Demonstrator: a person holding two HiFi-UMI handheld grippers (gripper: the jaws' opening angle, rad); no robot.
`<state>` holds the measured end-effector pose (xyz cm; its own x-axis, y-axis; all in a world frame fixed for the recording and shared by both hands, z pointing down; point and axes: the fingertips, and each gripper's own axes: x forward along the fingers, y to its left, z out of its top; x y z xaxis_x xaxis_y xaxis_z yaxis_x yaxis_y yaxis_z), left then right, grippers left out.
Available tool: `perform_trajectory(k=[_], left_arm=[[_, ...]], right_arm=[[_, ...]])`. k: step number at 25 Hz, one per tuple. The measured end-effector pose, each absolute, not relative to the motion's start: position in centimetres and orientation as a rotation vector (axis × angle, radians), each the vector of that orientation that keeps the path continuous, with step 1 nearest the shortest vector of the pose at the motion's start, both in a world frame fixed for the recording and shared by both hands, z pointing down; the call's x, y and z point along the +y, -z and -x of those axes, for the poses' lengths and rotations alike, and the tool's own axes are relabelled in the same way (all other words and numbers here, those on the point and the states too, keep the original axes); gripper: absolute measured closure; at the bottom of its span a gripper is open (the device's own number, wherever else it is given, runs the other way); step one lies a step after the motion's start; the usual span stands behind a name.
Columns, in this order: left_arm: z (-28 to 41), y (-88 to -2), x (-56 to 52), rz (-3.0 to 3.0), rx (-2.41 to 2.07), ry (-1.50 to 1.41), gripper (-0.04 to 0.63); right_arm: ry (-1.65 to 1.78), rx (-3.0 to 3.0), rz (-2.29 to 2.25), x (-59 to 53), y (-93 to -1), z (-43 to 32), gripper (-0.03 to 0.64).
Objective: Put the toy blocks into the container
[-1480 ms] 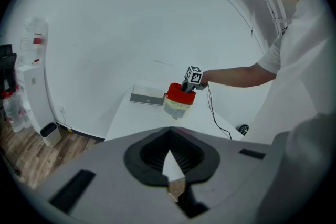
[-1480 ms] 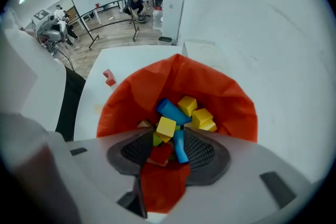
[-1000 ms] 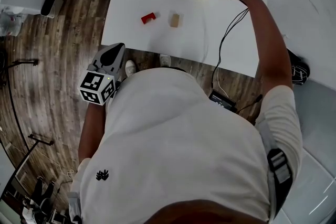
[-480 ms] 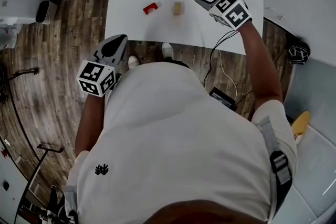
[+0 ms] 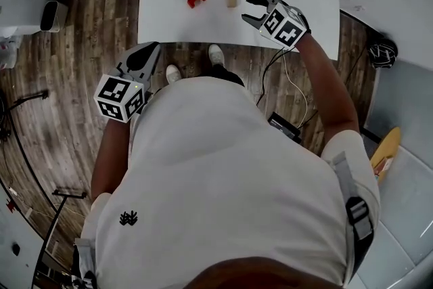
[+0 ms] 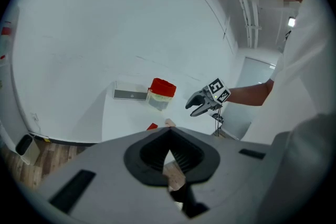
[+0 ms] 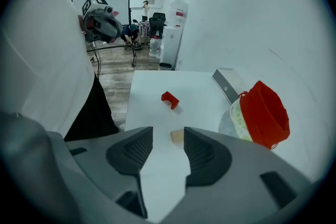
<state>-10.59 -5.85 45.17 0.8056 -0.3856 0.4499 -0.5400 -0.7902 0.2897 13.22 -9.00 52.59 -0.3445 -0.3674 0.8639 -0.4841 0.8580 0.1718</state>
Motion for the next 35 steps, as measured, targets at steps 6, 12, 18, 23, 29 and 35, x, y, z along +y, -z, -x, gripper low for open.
perform_trajectory(k=[6, 12, 18, 23, 29, 35], left_arm=[[10.6, -45.3, -5.9, -2.572, -0.731, -0.51, 0.589], [10.1, -45.5, -6.4, -2.53, -0.82, -0.484, 0.589], [9.1, -45.8, -6.7, -2.478, -0.9, -0.465, 0.589], [8.1, -45.9, -6.8, -2.439, -0.963, -0.466, 0.589], [7.5, -45.9, -7.1, -2.413, -1.019, -0.477, 0.589], [7.0, -45.9, -7.3, -2.398, -1.044, -0.473, 0.589]], right_arm=[[-0.11, -1.937, -0.526, -10.5, -55.5, -13.6, 0.382], [-0.1, -1.905, -0.402, -12.8, -58.6, -14.2, 0.354], [-0.127, -1.89, -0.302, -14.2, -61.5, -14.2, 0.337], [-0.143, -1.874, -0.236, -15.0, -63.8, -14.3, 0.327], [-0.134, -1.845, -0.174, -15.4, -65.2, -14.0, 0.327], [-0.138, -1.848, -0.165, -15.4, -65.2, -13.2, 0.33]])
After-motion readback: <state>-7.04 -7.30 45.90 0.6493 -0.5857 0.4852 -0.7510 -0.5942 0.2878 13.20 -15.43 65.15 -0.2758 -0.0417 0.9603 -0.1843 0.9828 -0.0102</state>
